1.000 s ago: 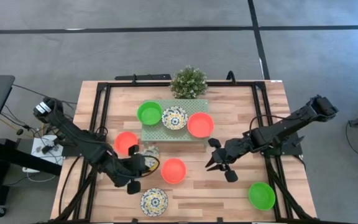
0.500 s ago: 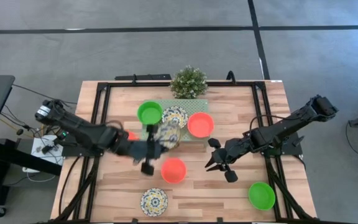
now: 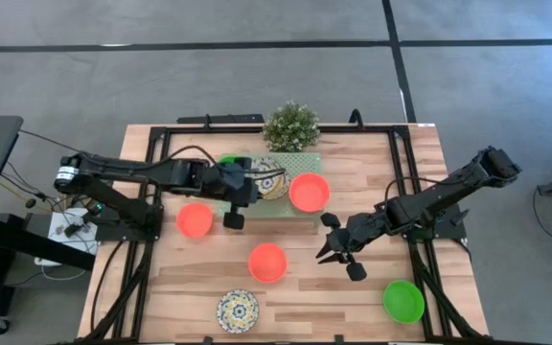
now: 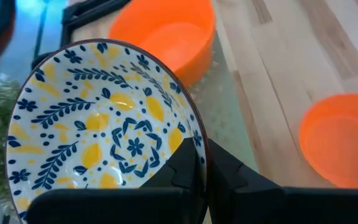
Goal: Pick & Place Mini bowls
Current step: Stack the yellow patterned bowl on the yellow patterned bowl on the shelf
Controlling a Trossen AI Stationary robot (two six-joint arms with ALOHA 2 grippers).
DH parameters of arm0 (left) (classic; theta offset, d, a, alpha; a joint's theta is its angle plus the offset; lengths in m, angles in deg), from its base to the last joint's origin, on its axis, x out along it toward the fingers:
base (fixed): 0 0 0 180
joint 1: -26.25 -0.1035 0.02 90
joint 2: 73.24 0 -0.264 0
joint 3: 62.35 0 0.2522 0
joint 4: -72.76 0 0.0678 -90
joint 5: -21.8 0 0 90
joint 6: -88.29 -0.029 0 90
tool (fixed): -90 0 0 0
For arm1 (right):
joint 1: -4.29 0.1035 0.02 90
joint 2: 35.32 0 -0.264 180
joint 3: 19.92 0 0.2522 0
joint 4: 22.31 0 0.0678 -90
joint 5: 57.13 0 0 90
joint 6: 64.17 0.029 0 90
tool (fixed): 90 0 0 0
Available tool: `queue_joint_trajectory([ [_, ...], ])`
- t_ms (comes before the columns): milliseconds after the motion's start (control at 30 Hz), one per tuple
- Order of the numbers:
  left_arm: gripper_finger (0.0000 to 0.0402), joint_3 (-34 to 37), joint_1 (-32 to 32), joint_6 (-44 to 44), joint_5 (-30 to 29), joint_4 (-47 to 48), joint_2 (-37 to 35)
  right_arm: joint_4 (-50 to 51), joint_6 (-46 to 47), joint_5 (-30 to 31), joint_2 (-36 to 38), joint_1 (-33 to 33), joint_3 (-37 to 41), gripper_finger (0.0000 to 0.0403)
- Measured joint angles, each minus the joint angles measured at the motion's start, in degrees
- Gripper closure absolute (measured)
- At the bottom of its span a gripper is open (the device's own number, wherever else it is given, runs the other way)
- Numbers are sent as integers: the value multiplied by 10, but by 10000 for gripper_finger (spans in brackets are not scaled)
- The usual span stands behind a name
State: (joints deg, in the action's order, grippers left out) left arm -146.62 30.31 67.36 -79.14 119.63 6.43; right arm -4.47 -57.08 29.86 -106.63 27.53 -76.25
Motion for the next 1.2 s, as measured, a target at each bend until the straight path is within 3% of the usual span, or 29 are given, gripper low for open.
queue_joint_trajectory([
  [433,387,0,-8,-29,9,2,0,1,19,0,0,11,0,339],
  [967,387,-29,-14,-67,-2,32,51,1,20,0,0,11,0,339],
  [1200,388,-29,-16,-67,21,50,57,1,16,0,0,11,0,339],
])
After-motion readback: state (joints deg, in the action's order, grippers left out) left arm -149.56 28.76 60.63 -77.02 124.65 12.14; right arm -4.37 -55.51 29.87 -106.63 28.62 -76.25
